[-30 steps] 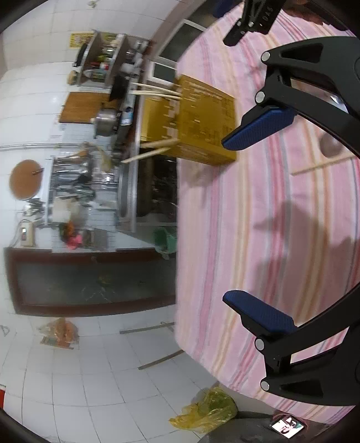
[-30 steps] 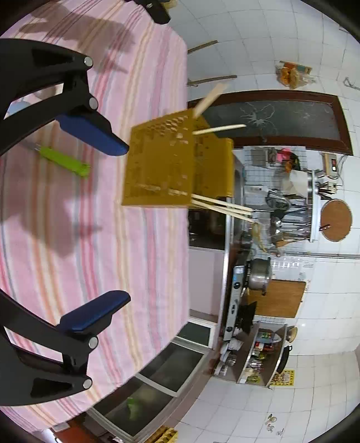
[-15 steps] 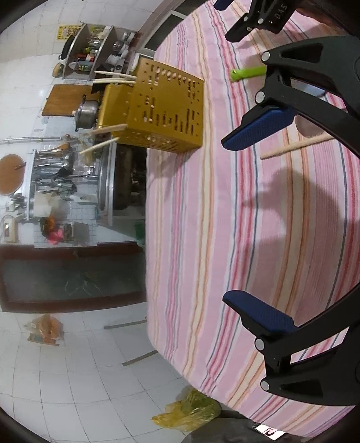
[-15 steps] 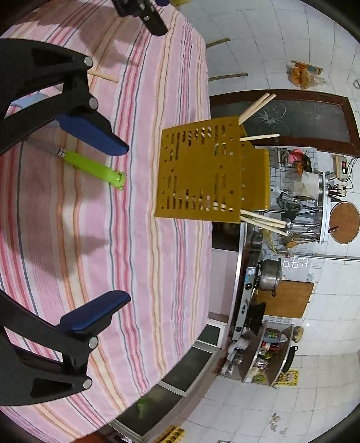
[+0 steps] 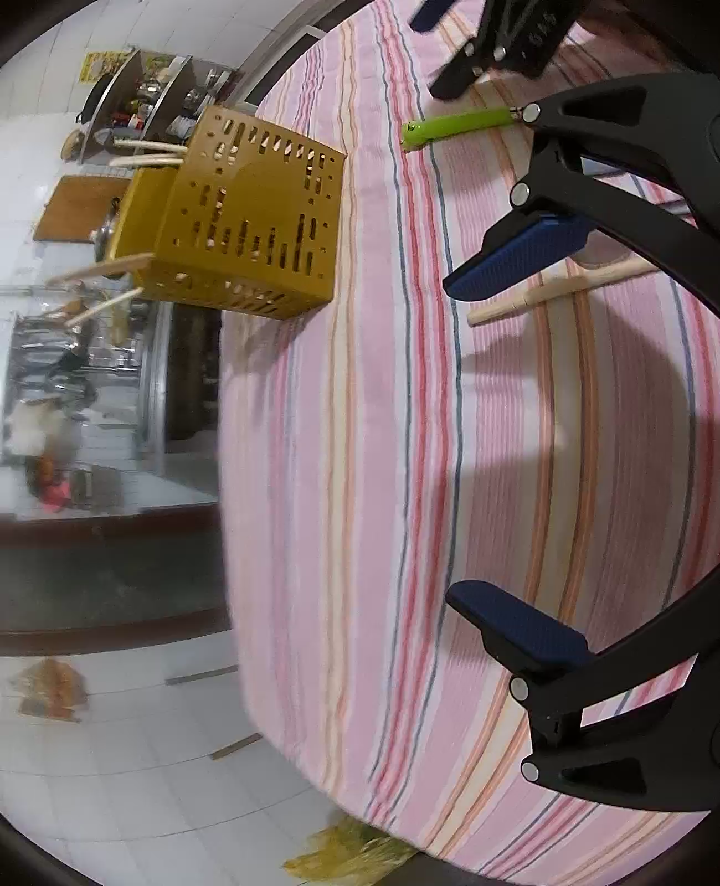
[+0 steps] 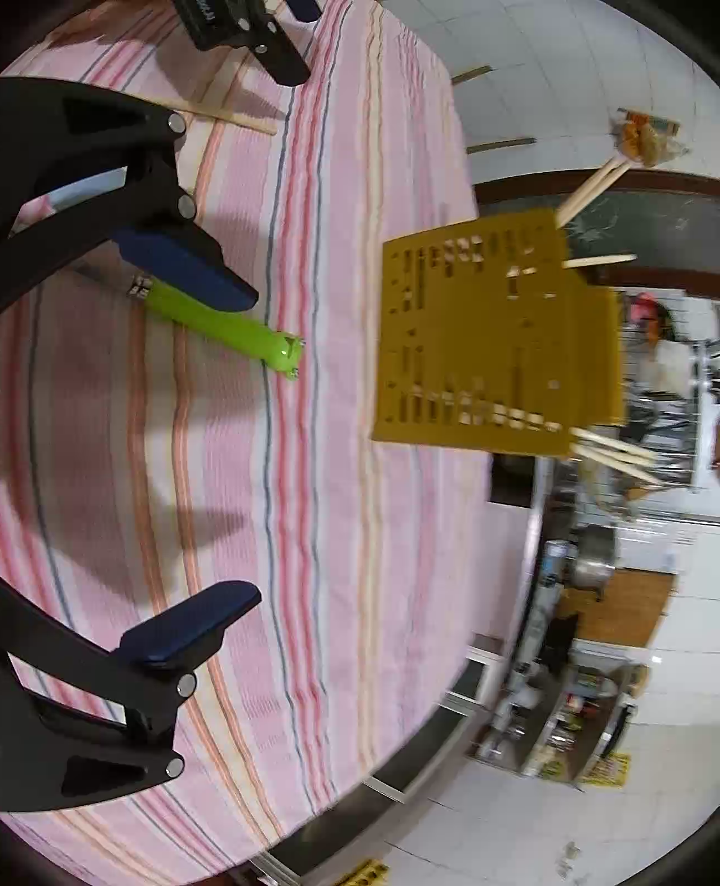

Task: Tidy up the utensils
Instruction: 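Grasp the green frog-handled fork with the right tool while the left tool grasps a chopstick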

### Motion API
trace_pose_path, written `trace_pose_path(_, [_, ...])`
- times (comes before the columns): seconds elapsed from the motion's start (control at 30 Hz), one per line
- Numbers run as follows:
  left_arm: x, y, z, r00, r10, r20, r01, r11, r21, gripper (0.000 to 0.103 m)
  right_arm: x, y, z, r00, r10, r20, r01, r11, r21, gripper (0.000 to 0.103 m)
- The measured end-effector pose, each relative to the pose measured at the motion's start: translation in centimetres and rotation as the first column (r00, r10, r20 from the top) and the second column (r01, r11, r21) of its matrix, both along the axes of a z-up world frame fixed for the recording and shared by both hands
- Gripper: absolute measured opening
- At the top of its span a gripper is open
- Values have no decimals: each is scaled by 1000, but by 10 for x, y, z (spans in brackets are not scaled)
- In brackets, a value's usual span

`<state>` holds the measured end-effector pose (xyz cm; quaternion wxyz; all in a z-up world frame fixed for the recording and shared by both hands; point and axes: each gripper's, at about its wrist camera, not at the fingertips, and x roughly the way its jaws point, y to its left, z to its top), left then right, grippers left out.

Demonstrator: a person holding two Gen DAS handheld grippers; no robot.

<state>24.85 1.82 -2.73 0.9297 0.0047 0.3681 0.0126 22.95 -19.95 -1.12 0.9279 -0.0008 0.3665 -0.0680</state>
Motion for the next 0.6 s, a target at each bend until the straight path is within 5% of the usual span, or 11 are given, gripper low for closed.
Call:
trace_pose_path(0.17, [6,-1,-11,998,-1,-62,-1,999,-39,98,20,7,-5,998,11,-55,-8,998,54,92])
trace_pose_path(0.23, [7,-1,-13,997,5,-76,-9,999,-43,98,24,13,-9,996,27,-83,-23,998,50,63])
trace_pose_path(0.37, [7,-1,-16,996,14,-93,-19,998,-55,98,28,23,-16,992,59,-115,-53,997,49,48])
trace_pose_path(0.43, [5,-2,-17,994,17,-104,-24,998,-66,97,28,24,-15,991,76,-114,-70,996,60,26])
trace_pose_path(0.6, [1,-6,-21,991,7,-130,-21,994,-108,97,19,19,-11,988,113,-110,-107,993,52,18])
